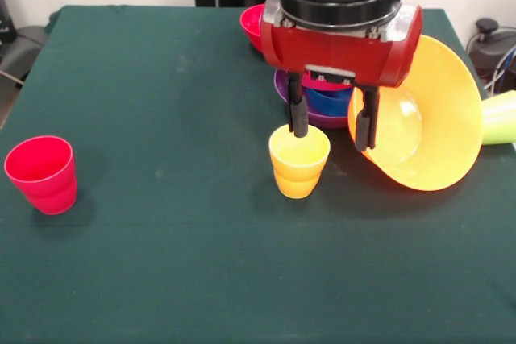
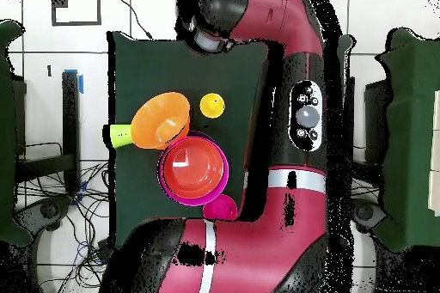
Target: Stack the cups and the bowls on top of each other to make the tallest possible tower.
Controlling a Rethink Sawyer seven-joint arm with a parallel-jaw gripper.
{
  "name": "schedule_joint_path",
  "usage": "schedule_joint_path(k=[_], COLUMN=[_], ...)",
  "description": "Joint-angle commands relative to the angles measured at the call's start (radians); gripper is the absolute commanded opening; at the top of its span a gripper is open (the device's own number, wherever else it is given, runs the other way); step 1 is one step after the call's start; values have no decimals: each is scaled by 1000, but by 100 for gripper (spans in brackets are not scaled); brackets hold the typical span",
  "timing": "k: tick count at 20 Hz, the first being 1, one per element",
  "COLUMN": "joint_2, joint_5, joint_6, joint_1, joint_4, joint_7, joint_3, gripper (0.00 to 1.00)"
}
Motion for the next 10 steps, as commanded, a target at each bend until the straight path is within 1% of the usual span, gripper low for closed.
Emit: schedule_joint_path(k=[1,4,10], joint_2=[-7,-18,-21], joint_5=[-34,-32,-34], joint_6=[-92,-117,-147], joint_1=[28,26,24], joint_4=[181,219,257], joint_7=[-43,-30,-13], joint_3=[38,34,28], gripper=[100,100,100])
